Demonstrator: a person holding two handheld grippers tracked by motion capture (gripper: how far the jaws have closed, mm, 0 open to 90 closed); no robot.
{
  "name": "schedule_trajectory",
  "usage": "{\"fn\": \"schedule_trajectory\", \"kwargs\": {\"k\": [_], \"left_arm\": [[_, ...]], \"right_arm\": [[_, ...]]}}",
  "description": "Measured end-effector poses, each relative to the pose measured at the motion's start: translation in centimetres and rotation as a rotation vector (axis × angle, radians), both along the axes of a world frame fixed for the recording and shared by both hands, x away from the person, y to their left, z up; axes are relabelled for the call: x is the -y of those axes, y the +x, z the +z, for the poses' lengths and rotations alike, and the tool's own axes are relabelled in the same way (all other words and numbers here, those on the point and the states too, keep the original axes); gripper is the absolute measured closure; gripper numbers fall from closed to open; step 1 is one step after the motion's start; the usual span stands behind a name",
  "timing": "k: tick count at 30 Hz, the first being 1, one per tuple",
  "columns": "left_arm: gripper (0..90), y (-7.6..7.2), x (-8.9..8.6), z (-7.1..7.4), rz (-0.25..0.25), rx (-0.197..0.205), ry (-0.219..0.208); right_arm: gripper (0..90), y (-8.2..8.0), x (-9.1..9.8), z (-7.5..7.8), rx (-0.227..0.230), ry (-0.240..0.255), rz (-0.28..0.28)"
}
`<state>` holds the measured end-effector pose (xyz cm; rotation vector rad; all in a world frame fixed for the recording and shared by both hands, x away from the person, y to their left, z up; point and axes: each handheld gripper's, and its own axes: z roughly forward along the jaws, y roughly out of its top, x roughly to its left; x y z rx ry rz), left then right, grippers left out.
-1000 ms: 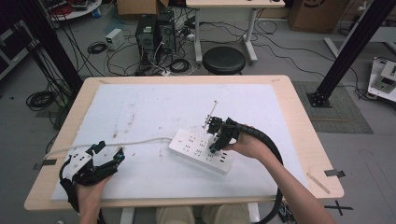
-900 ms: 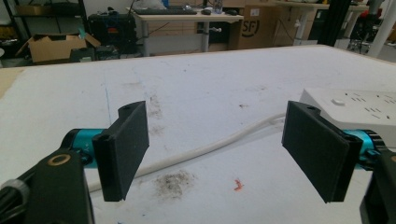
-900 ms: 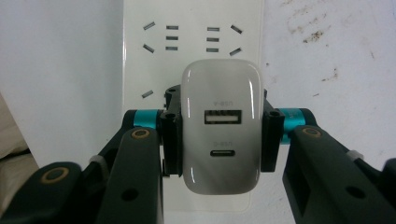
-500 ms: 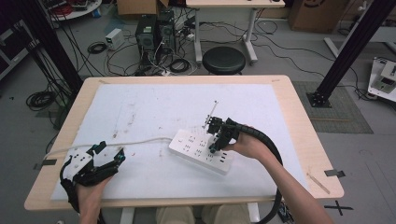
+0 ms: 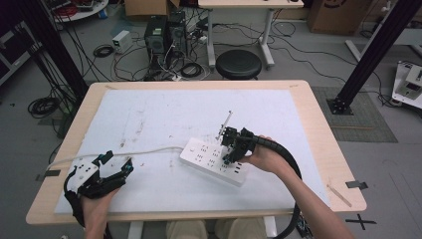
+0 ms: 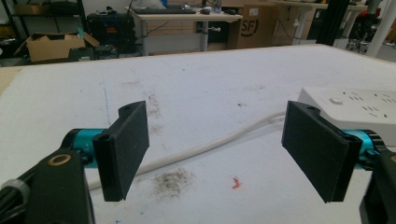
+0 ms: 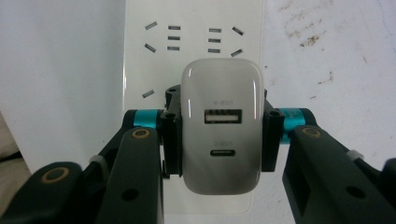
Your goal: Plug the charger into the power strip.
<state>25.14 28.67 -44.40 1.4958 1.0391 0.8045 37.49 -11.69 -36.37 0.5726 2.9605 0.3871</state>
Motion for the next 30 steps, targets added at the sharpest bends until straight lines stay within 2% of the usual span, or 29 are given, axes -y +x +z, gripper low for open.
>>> {"fn": "schedule_trajectory", "kwargs": {"k": [5,6,11,14,15,16,18,19,22,25,26,30], "left_arm": [[23.2,0.0,-0.1,0.0,0.003,-0.002,-0.003],[23.2,0.0,0.0,0.0,0.003,-0.001,-0.004],[23.2,-0.1,0.1,0.0,-0.001,-0.001,0.001],[23.2,-0.1,0.0,-0.1,0.001,-0.004,-0.001],[23.2,-0.1,0.0,-0.1,0.001,-0.004,-0.001],[23.2,-0.1,-0.2,-0.2,0.008,-0.004,-0.012],[23.2,-0.1,-0.2,-0.2,0.008,-0.004,-0.012],[23.2,0.0,0.0,-0.2,0.008,-0.003,-0.014],[23.2,-0.1,0.4,0.0,0.000,0.007,-0.010],[23.3,-0.2,0.4,0.1,-0.001,0.010,-0.012],[23.3,-0.1,0.4,0.0,-0.001,0.000,-0.007],[23.4,0.1,0.4,0.3,-0.002,0.006,-0.019]], "right_arm": [[63.4,0.0,-0.1,0.0,0.003,0.005,-0.004],[63.4,0.3,0.1,-0.1,-0.014,0.023,-0.011],[63.5,0.3,0.0,0.0,-0.012,0.001,0.004],[63.5,0.2,0.2,-0.1,-0.011,0.018,-0.003],[63.5,0.2,0.4,-0.1,-0.012,0.034,-0.007],[63.5,0.3,0.9,-0.3,-0.025,0.074,-0.034],[63.5,0.2,0.8,-0.3,-0.017,0.066,-0.028],[63.5,0.0,0.1,-0.2,0.010,0.023,-0.006],[63.5,0.3,-0.7,-0.9,-0.005,-0.021,0.006],[63.5,0.5,-0.1,-0.9,-0.025,0.012,-0.003],[63.5,0.7,0.1,-0.9,-0.036,0.021,-0.002],[63.5,0.7,0.3,-1.0,-0.042,0.039,-0.011]]}}
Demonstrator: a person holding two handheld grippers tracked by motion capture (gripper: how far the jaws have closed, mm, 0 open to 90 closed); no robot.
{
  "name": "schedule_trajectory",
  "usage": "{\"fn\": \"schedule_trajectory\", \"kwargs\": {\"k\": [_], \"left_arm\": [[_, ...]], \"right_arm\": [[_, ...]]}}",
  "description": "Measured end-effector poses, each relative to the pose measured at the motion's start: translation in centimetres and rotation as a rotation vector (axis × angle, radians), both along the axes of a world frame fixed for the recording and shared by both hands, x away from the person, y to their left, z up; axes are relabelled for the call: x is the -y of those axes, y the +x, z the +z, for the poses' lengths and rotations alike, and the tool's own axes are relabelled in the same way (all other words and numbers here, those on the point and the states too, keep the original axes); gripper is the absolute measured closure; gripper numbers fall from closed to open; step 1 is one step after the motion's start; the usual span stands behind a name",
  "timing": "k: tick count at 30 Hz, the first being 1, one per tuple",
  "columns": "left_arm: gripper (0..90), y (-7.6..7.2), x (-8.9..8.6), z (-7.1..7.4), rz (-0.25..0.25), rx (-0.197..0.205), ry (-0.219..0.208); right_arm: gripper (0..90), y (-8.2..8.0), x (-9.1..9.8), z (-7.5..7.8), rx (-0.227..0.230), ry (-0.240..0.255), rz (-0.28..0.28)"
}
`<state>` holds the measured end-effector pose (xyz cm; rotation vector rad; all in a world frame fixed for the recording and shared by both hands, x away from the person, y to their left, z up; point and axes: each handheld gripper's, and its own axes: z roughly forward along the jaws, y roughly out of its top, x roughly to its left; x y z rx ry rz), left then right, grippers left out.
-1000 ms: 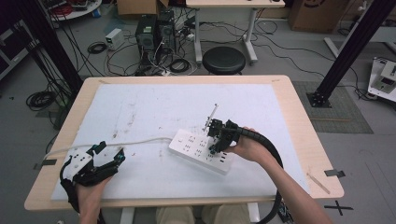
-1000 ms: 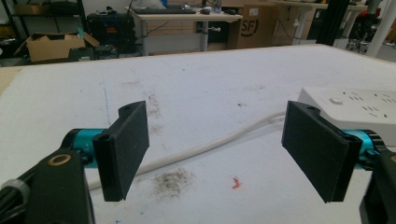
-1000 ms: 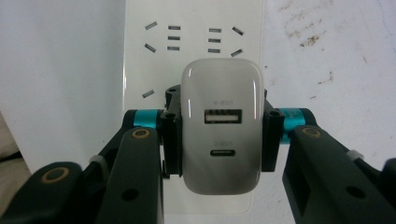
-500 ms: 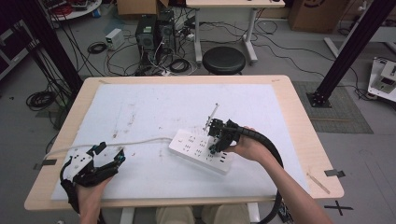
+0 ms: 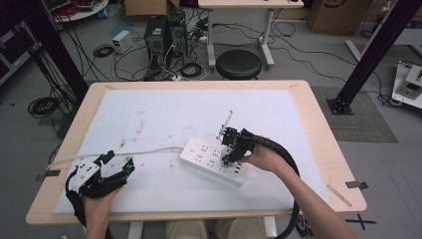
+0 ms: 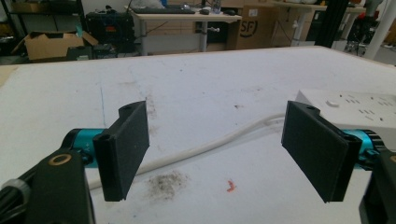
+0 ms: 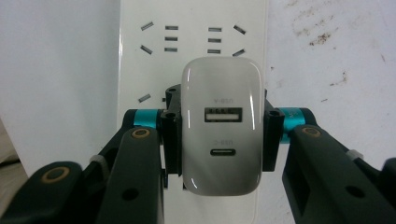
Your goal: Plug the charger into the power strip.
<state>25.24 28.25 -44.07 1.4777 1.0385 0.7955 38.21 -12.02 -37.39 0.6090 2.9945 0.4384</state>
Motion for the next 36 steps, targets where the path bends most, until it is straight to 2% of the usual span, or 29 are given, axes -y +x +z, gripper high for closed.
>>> {"fn": "schedule_trajectory", "kwargs": {"k": [3,7,14,17,21,23,24,25,31,35,36], "left_arm": [[23.4,-0.1,0.1,0.1,-0.001,0.001,0.001],[23.5,-0.2,0.1,-0.1,-0.005,-0.005,0.007],[23.7,-0.3,-0.1,0.0,-0.004,-0.010,0.007],[23.7,-0.2,-0.1,0.2,-0.004,-0.008,0.004],[23.7,0.0,0.0,0.3,-0.011,-0.008,0.010],[23.8,0.1,0.1,0.4,-0.019,-0.012,0.014],[23.8,0.1,0.1,0.4,-0.019,-0.012,0.014],[23.8,0.2,0.2,0.4,-0.018,-0.013,0.011],[23.9,0.1,-0.1,0.3,-0.018,-0.016,0.020],[24.0,-0.2,-0.5,0.2,-0.009,-0.021,0.009],[24.0,-0.3,-0.5,0.2,-0.003,-0.016,0.005]], "right_arm": [[63.5,-0.1,0.3,-0.1,0.002,0.020,-0.010],[63.6,-0.2,0.1,-0.2,0.022,0.016,0.008],[63.7,0.1,-0.1,-0.1,0.000,-0.006,0.022],[63.7,0.2,-0.1,-0.2,-0.006,0.000,0.023],[63.7,0.1,-0.1,-0.2,0.001,0.003,0.021],[63.7,-0.4,-0.1,-0.4,0.041,0.011,0.020],[63.7,-0.4,-0.1,-0.4,0.041,0.011,0.020],[63.7,-0.3,0.1,-0.6,0.034,0.036,0.013],[63.7,0.4,0.3,-0.9,-0.009,0.049,0.016],[63.7,0.1,0.2,-0.9,0.003,0.042,0.007],[63.8,-0.2,0.4,-1.1,0.026,0.061,0.007]]}}
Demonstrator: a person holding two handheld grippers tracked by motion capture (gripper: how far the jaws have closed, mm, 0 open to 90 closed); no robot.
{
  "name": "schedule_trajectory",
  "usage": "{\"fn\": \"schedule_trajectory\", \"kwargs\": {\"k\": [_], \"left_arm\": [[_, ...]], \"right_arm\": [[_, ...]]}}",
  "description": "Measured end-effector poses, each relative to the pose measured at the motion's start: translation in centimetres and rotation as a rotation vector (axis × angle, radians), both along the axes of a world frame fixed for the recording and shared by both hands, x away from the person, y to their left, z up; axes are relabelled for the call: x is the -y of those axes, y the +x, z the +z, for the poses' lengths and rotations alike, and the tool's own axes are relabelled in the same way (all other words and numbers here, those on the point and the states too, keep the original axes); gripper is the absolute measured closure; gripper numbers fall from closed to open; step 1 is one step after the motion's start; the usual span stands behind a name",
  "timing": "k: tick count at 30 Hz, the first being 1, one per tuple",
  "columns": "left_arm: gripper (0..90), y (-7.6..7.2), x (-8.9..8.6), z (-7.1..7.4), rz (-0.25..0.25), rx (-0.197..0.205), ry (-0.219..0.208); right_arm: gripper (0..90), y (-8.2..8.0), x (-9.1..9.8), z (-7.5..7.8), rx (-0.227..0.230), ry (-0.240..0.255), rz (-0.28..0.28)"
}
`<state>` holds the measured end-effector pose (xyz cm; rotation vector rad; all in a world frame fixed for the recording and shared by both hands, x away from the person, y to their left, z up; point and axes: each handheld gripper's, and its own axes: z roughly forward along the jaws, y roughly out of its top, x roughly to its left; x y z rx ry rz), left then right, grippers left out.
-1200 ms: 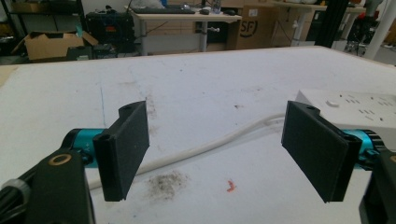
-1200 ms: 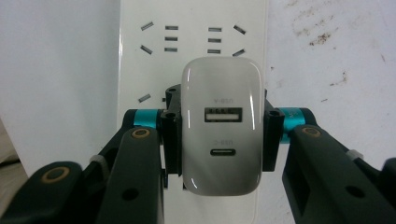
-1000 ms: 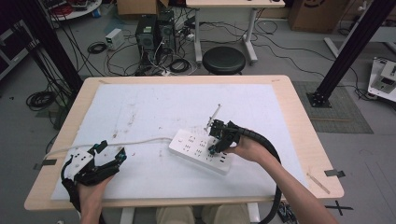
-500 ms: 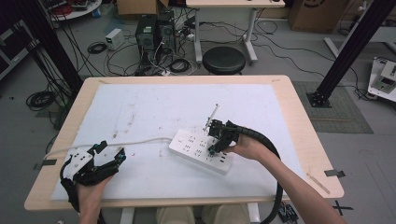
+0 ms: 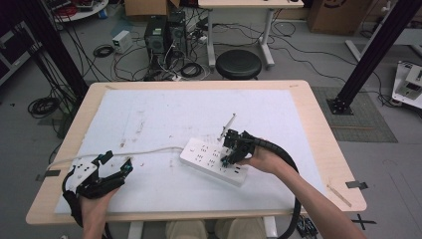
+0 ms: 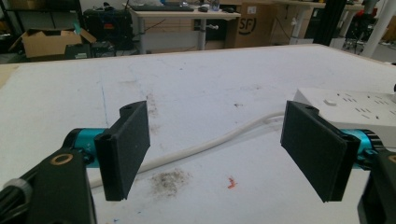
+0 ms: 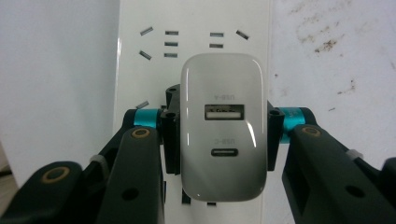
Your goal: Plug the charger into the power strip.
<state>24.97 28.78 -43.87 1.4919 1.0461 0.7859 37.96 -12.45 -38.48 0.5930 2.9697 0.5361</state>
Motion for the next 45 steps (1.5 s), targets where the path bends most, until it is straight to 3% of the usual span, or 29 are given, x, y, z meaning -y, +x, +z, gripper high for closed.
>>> {"fn": "schedule_trajectory", "kwargs": {"k": [5,8,26,27,30,31,32,34,37,42,43,45], "left_arm": [[24.0,0.0,-0.2,0.0,0.003,-0.001,-0.002],[24.0,0.0,-0.2,0.0,0.003,0.001,0.000],[24.0,0.3,-0.4,0.0,0.007,0.000,-0.002],[24.0,0.3,-0.4,-0.1,0.008,-0.001,-0.002],[24.0,0.2,-0.4,-0.1,0.009,-0.002,-0.001],[24.0,0.3,-0.4,-0.1,0.006,-0.001,0.004],[24.0,0.3,-0.4,-0.1,0.006,-0.001,0.004],[24.0,0.3,-0.3,-0.1,0.002,-0.001,0.005],[24.0,0.3,-0.2,-0.1,0.004,0.000,0.002],[24.0,0.4,-0.3,-0.2,0.005,-0.002,0.000],[24.0,0.3,-0.4,-0.2,0.004,-0.003,0.002],[24.0,0.3,-0.4,-0.2,0.004,-0.003,0.003]], "right_arm": [[63.8,-0.6,0.1,-0.2,0.043,0.022,-0.021],[63.8,-0.9,-0.1,-0.2,0.061,0.008,-0.027],[60.7,-0.5,0.1,-0.2,0.027,0.027,-0.024],[48.3,-0.4,0.5,-0.3,-0.016,0.103,-0.035],[45.7,-0.4,0.7,-0.4,-0.022,0.132,-0.038],[29.8,-0.6,1.2,-0.7,-0.029,0.173,-0.053],[29.8,-0.6,1.2,-0.7,-0.029,0.173,-0.053],[21.0,-1.1,1.7,-0.8,0.009,0.210,-0.067],[20.6,-1.5,2.6,-0.6,0.083,0.262,-0.102],[20.6,-1.8,3.9,-0.3,0.134,0.328,-0.147],[20.6,-2.3,5.4,-0.2,0.160,0.396,-0.195],[20.6,-2.6,6.1,-0.2,0.161,0.421,-0.196]]}}
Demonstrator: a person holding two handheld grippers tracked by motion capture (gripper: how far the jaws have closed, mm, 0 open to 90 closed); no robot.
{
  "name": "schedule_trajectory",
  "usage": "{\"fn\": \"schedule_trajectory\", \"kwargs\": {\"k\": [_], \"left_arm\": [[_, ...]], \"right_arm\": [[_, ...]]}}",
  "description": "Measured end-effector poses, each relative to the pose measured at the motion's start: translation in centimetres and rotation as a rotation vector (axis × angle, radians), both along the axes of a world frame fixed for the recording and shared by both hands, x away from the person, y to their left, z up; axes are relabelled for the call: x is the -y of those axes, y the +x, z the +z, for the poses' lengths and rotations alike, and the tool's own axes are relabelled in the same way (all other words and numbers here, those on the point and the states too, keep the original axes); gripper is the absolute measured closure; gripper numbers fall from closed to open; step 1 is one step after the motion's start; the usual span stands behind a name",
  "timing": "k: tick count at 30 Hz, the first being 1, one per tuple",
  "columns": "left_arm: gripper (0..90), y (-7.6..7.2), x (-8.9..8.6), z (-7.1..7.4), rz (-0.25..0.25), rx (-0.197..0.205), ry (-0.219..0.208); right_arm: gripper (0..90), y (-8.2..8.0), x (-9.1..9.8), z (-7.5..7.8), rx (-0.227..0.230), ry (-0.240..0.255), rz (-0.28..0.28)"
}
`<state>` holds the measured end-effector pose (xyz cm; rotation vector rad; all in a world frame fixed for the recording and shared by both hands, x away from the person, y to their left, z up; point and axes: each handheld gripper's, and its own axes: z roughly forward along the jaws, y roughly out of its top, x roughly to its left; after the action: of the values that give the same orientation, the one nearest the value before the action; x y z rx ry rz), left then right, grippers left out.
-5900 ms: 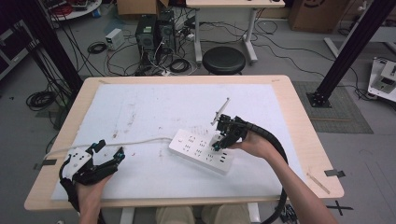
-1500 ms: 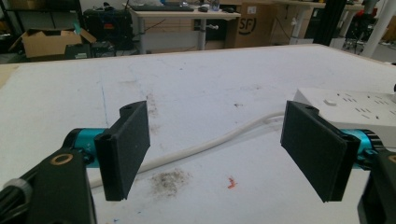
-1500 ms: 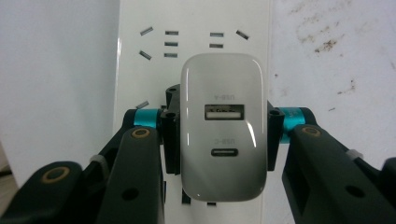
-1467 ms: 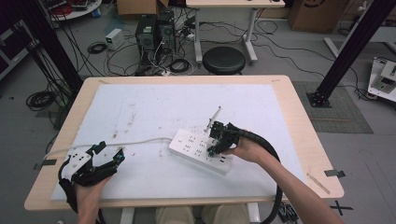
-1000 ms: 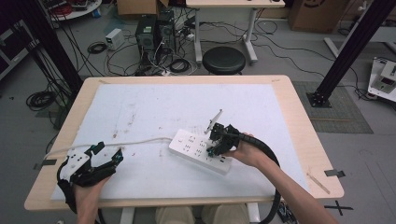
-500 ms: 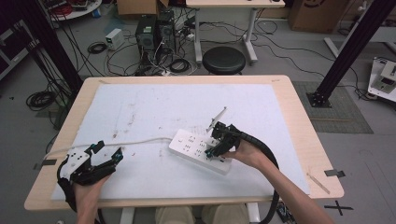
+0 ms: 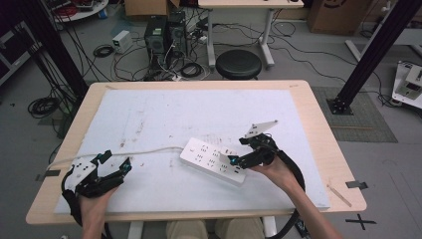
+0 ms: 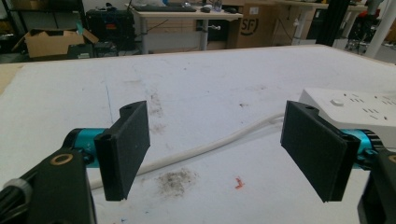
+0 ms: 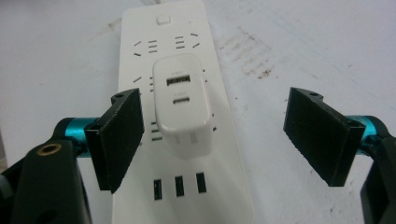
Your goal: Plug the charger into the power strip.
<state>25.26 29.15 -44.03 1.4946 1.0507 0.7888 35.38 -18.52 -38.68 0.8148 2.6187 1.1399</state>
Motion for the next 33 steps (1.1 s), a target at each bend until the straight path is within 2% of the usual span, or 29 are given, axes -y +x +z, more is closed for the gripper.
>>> {"fn": "schedule_trajectory", "kwargs": {"k": [1,2,3,7,8,10,13,14,16,17,19,22,27,33], "left_arm": [[24.0,0.0,0.0,0.0,0.000,0.000,0.000],[24.0,0.0,0.0,0.0,0.000,0.000,0.000],[24.0,-0.1,-0.2,0.1,0.001,0.001,0.001],[24.0,-0.1,-0.3,0.1,0.003,0.001,0.000],[24.0,0.0,-0.4,0.0,0.005,-0.001,-0.001],[24.0,0.1,-0.5,0.0,0.005,-0.001,0.000],[24.0,0.1,-0.5,0.0,0.005,-0.002,0.002],[24.0,0.2,-0.6,-0.1,0.006,-0.002,0.001],[24.0,0.2,-0.7,0.0,0.006,-0.003,0.003],[24.0,0.2,-0.7,-0.1,0.007,-0.002,0.002],[24.0,0.2,-0.8,-0.1,0.009,-0.004,0.004],[24.0,0.3,-1.0,0.0,0.011,-0.006,0.004],[23.9,0.6,-1.0,-0.1,0.012,-0.008,0.005],[24.0,0.8,-1.0,-0.1,0.010,-0.012,0.013]], "right_arm": [[20.6,0.0,0.0,0.0,0.000,0.000,0.000],[20.6,-0.3,0.6,-0.1,0.018,0.021,-0.009],[20.6,-1.1,1.7,-0.2,0.073,0.066,-0.043],[20.6,-1.9,3.2,-0.6,0.110,0.132,-0.099],[20.6,-2.3,4.1,-0.9,0.146,0.165,-0.144],[20.6,-2.7,5.1,-1.3,0.167,0.206,-0.195],[20.6,-2.8,5.6,-1.5,0.177,0.223,-0.216],[20.6,-3.3,7.0,-2.1,0.218,0.252,-0.278],[20.6,-3.4,7.5,-2.3,0.236,0.257,-0.296],[20.6,-3.7,8.5,-2.8,0.267,0.269,-0.344],[20.6,-4.2,9.6,-3.0,0.285,0.295,-0.394],[20.6,-4.8,11.0,-3.5,0.315,0.345,-0.443],[20.6,-5.4,12.1,-4.2,0.327,0.358,-0.485],[20.6,-5.7,12.5,-4.6,0.333,0.360,-0.497]]}}
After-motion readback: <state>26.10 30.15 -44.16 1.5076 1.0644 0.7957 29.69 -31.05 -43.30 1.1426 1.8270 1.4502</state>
